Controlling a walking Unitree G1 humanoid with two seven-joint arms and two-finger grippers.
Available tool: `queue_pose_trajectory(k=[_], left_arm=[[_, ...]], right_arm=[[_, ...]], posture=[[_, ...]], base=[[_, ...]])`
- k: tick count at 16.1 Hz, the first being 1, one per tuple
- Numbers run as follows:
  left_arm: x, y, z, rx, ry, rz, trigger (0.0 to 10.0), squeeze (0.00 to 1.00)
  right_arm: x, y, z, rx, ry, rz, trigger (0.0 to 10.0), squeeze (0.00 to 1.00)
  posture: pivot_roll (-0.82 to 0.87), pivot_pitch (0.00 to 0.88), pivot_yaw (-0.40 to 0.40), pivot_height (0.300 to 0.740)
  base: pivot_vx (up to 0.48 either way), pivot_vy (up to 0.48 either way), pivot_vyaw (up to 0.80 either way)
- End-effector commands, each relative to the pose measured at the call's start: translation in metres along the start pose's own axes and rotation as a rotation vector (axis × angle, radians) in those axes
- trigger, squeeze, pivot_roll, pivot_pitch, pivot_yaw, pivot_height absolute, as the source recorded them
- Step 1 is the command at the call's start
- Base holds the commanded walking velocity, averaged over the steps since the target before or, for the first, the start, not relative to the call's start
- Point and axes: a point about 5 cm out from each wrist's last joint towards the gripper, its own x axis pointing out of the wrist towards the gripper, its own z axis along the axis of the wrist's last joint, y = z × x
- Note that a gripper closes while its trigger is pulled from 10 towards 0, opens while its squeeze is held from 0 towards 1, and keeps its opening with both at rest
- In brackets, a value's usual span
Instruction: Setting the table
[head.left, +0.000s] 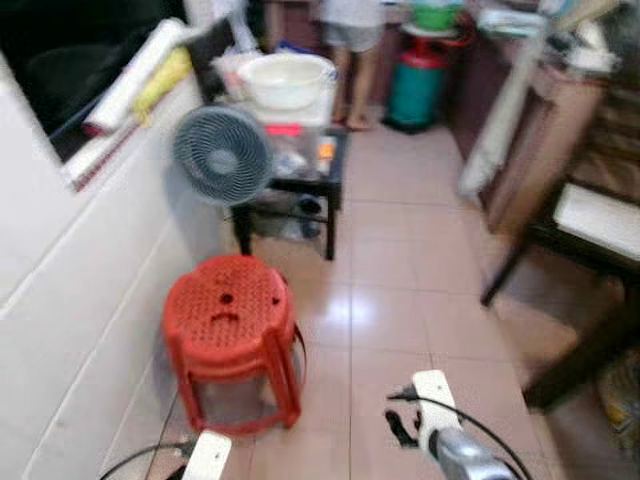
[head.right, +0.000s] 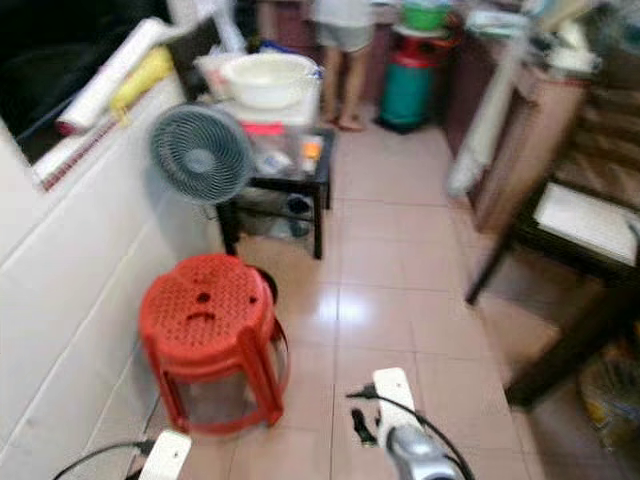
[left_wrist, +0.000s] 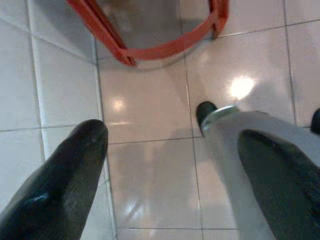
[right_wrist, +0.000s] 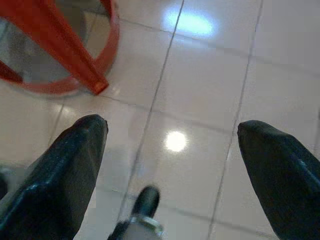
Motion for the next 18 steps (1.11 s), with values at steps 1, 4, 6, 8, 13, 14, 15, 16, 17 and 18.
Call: queue_pose_trajectory(k=[1,4,6,8,13,14,15,16,17,18], left_arm=[[-0.001,-0.004,-0.004,0.004,0.013,-0.007,10.0,0.00],[-0.004,-0.008,-0.015,-0.038,0.030,0.013,10.0,0.00],[-0.008,-0.012,-0.027,-0.067,0.059,0.019,10.0,0.00],[-0.008,-0.011,-0.029,-0.067,0.064,0.022,10.0,0.00],[-0.005,-0.001,-0.020,-0.106,0.043,0.056,10.0,0.00],[-0.005,0.007,-0.019,-0.105,0.044,0.064,10.0,0.00],[-0.005,0.015,-0.021,-0.110,0.050,0.081,10.0,0.00],[-0.005,0.017,-0.020,-0.122,0.046,0.088,10.0,0.00],[-0.004,0.019,-0.017,-0.133,0.035,0.091,10.0,0.00],[0.000,0.027,-0.003,-0.108,0.011,0.087,10.0,0.00]], right_arm=[[0.001,0.004,0.000,-0.014,0.011,0.023,10.0,0.00],[0.002,0.005,0.003,-0.056,0.018,0.042,10.0,0.00],[0.003,0.007,0.008,-0.090,0.017,0.055,10.0,0.00],[0.003,0.007,0.009,-0.099,0.017,0.058,10.0,0.00],[0.005,0.016,0.013,-0.064,-0.006,0.049,10.0,0.00],[0.005,0.016,0.014,-0.039,-0.011,0.039,10.0,0.00],[0.004,0.017,0.010,-0.017,-0.006,0.033,10.0,0.00],[0.003,0.009,0.009,0.012,-0.002,0.016,10.0,0.00],[0.003,0.006,0.009,0.032,-0.001,0.006,10.0,0.00],[0.002,0.002,0.006,0.051,0.006,-0.002,10.0,0.00]], posture=[[-0.07,0.000,-0.069,0.740],[-0.05,0.000,-0.094,0.740],[-0.02,0.000,-0.116,0.740],[0.00,0.000,-0.138,0.740],[0.03,0.000,-0.135,0.740],[0.04,0.000,-0.132,0.740],[0.04,0.000,-0.134,0.740],[0.05,0.012,-0.138,0.740],[0.06,0.030,-0.138,0.740],[0.05,0.040,-0.119,0.740]], base=[[0.000,0.000,0.00],[0.000,0.000,0.00],[0.000,0.000,0.00],[0.000,0.000,0.00],[0.000,0.000,0.00],[0.000,0.000,0.00],[0.000,0.000,0.00],[0.000,0.000,0.00],[0.000,0.000,0.00],[0.000,0.000,0.00]])
